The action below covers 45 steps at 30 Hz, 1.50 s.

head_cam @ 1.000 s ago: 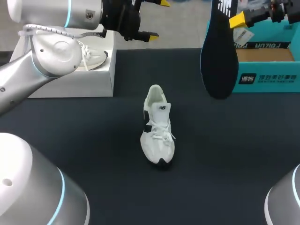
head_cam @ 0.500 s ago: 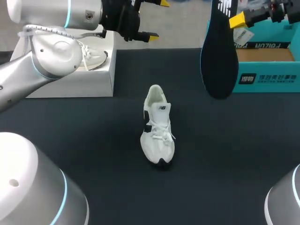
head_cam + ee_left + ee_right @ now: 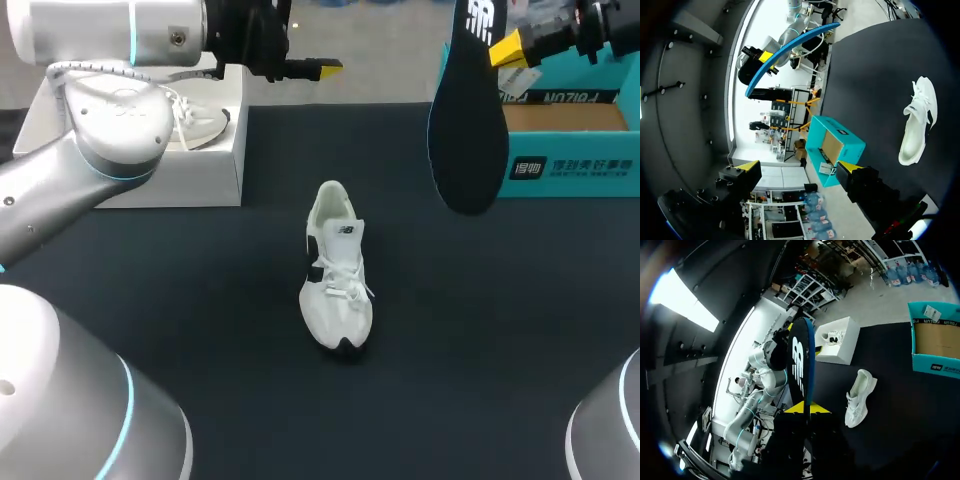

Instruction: Take the shoe out of the shoebox, open the shoe tongue, remove and reinsert the insole, then place the shoe into the shoebox

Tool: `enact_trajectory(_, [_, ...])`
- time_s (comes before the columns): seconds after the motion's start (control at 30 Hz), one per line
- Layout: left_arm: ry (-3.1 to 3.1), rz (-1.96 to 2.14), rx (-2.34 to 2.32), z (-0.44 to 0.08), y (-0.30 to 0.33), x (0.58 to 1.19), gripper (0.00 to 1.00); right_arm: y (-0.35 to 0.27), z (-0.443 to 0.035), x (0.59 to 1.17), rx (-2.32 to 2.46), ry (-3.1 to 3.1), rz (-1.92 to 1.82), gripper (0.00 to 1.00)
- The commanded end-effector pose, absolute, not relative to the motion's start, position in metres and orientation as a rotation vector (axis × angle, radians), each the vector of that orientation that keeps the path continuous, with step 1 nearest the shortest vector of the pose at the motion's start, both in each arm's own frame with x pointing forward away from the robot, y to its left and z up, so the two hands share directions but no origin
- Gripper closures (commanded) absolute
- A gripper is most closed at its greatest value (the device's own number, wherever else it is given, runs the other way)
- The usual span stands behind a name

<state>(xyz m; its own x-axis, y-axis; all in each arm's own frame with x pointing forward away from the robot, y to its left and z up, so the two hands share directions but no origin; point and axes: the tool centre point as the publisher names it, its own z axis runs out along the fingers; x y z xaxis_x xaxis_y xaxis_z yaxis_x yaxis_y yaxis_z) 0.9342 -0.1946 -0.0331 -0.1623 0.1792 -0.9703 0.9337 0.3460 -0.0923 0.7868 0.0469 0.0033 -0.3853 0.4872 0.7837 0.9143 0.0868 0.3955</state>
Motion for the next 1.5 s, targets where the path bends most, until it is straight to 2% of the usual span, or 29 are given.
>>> enact_trajectory(0.03, [1.514, -0.990, 1.019, -0.037, -0.188, 0.930, 0.00, 0.055, 0.006, 0.812, -1.361, -1.916, -1.070, 1.00])
enact_trajectory(0.27, [1.435, -1.051, 1.051, -0.026, -0.190, 0.920, 0.00, 0.063, -0.008, 0.818, -1.517, -1.793, -0.916, 1.00])
enact_trajectory(0.67, [1.412, -1.072, 1.226, -0.026, -0.214, 0.908, 0.00, 0.067, -0.012, 0.818, -1.518, -1.732, -0.891, 1.00])
enact_trajectory(0.93, [1.369, -1.066, 1.261, -0.028, -0.227, 0.904, 0.00, 0.094, -0.033, 0.847, -1.553, -1.560, -0.739, 1.00])
enact_trajectory(1.5, [1.312, -1.114, 1.311, -0.031, -0.245, 0.890, 0.00, 0.102, -0.032, 0.882, -1.559, -1.502, -0.679, 1.00])
